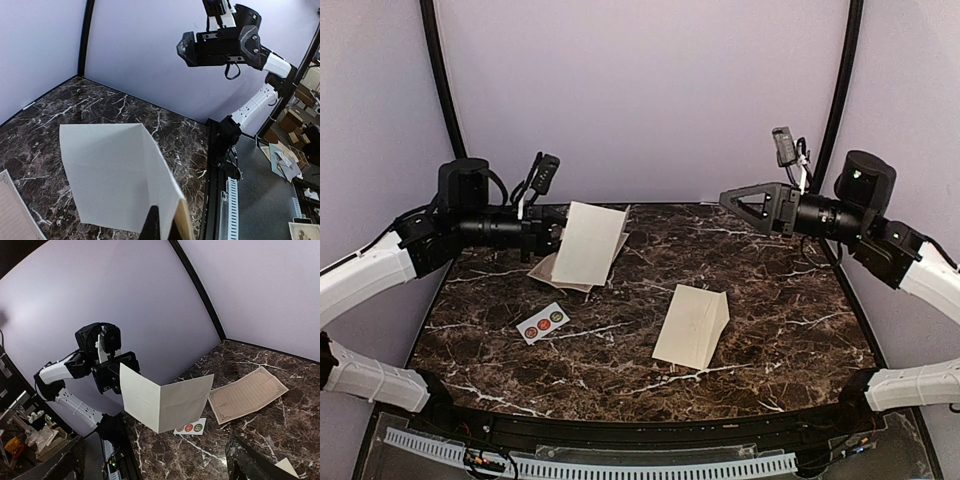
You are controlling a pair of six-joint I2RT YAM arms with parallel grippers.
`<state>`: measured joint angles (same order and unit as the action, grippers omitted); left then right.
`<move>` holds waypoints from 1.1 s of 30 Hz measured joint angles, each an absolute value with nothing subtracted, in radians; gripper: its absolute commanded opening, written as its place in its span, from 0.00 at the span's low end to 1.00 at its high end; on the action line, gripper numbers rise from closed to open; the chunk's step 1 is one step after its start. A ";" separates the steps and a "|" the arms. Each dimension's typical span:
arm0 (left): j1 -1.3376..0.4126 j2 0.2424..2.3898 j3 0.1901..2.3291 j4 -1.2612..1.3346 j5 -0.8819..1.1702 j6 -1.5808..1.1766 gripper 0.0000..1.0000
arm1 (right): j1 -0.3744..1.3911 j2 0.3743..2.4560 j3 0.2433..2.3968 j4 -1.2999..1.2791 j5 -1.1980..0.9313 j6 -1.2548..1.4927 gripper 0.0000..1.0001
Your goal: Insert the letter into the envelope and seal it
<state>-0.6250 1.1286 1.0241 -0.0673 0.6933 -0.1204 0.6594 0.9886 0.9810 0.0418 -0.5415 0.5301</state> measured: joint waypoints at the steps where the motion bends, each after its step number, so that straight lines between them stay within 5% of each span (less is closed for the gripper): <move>1: -0.644 1.157 1.047 -0.081 0.710 -0.099 0.00 | 0.659 0.988 0.989 0.002 -0.545 0.506 0.91; 21: -0.850 1.414 1.187 -0.320 0.967 0.097 0.00 | 0.789 1.272 1.107 -0.224 -0.859 0.248 0.78; 33: -0.850 1.410 1.174 -0.331 0.970 0.105 0.00 | 0.904 1.336 1.107 -0.248 -0.899 0.245 0.53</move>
<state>-0.8501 1.4101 1.1744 -0.3313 0.9703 0.1047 0.9043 1.3365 1.1072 -0.2478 -0.8989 0.2447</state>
